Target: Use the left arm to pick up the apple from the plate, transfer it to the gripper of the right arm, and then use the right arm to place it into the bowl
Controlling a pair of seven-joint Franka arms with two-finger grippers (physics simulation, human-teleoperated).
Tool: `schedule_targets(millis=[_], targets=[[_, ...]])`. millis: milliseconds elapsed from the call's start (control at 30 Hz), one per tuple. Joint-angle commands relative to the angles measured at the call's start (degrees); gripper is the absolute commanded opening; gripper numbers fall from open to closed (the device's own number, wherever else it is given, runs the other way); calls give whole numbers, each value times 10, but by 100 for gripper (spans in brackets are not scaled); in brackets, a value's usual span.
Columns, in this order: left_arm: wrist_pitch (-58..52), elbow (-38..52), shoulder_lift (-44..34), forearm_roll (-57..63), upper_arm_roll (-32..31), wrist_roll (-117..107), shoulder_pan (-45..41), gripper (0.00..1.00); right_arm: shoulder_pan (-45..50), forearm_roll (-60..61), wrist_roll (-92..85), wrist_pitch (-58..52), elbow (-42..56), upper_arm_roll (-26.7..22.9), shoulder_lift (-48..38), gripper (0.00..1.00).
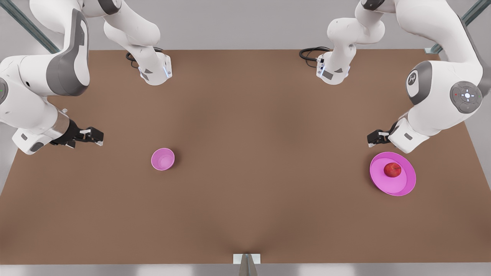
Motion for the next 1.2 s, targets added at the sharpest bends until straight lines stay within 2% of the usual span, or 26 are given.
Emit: schedule_targets(millis=[0,33,167,233,367,467,667,1167], targets=[[18,-1,1,1,1,33,1,100,0,0,-8,5,0,0,-1,100],[38,-14,4,1,1,29,2,100,0,0,-8,5,1,0,-1,100],[296,-177,11,12,22,-199,24,100,0,1,-7,5,1,2,-1,100],[417,-253,16,13,40,-199,35,100,1,1,-7,5,1,2,-1,100],[581,-357,39,15,67,-193,47,100,1,1,-7,5,1,2,-1,100],[584,-364,54,101,67,-185,65,100,-1,1,-7,5,1,2,-1,100],[608,-427,52,101,77,-168,76,100,-1,0,-9,5,1,1,-1,100],[705,-463,102,101,107,-98,116,100,3,-1,-10,-2,-2,2,-1,100]])
